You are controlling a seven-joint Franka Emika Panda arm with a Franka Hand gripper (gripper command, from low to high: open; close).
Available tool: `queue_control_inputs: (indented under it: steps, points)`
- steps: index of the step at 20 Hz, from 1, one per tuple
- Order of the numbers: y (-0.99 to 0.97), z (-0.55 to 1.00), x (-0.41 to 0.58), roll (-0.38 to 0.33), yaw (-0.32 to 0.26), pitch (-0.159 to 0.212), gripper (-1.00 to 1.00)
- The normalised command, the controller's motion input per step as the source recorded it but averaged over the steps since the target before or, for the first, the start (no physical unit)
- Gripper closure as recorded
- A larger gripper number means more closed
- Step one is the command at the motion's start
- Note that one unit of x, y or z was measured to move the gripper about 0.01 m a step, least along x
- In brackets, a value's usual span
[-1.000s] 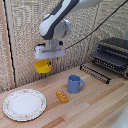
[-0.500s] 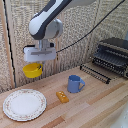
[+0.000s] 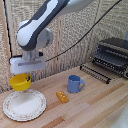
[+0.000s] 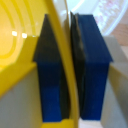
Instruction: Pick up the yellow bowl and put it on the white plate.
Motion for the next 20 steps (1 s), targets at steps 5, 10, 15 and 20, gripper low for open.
queue_control_inputs:
  steps: [5, 10, 15, 20]
  points:
    - [0.03, -0.38, 0.187, -0.097, 0.137, -0.053, 1.00]
    - [-0.02, -0.40, 0.198, -0.102, 0.178, -0.004, 1.00]
    - [-0.11, -0.27, 0.231, -0.085, 0.211, -0.021, 1.00]
    - [-0.27, -0.01, 0.281, -0.033, 0.219, -0.108, 1.00]
